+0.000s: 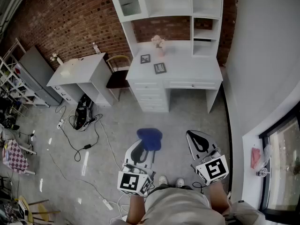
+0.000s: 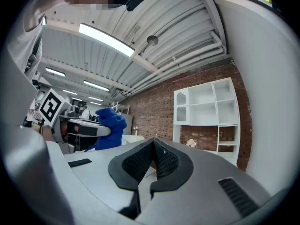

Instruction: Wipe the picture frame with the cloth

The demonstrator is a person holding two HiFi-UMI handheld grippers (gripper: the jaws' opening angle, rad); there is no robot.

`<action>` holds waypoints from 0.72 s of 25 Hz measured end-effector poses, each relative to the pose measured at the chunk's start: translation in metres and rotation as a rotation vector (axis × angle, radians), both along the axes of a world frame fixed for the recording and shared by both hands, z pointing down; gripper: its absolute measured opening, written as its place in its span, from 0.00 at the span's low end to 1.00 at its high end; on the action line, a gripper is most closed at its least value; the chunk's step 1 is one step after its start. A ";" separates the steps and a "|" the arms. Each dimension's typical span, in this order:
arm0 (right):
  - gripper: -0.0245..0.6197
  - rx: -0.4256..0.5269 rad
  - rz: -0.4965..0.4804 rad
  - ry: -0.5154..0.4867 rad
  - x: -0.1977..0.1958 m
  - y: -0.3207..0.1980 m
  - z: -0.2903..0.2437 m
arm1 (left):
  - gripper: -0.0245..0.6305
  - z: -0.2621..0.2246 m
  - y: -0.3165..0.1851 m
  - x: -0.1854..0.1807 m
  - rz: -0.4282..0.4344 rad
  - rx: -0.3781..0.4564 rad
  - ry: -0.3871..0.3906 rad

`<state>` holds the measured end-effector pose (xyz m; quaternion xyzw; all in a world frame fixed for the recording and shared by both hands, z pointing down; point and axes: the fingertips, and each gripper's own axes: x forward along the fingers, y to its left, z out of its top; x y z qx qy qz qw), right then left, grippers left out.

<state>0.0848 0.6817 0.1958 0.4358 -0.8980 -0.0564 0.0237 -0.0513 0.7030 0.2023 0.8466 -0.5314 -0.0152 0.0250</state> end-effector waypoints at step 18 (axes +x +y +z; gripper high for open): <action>0.03 -0.080 0.005 -0.030 0.011 -0.042 0.024 | 0.19 0.011 -0.040 0.018 -0.033 -0.001 0.020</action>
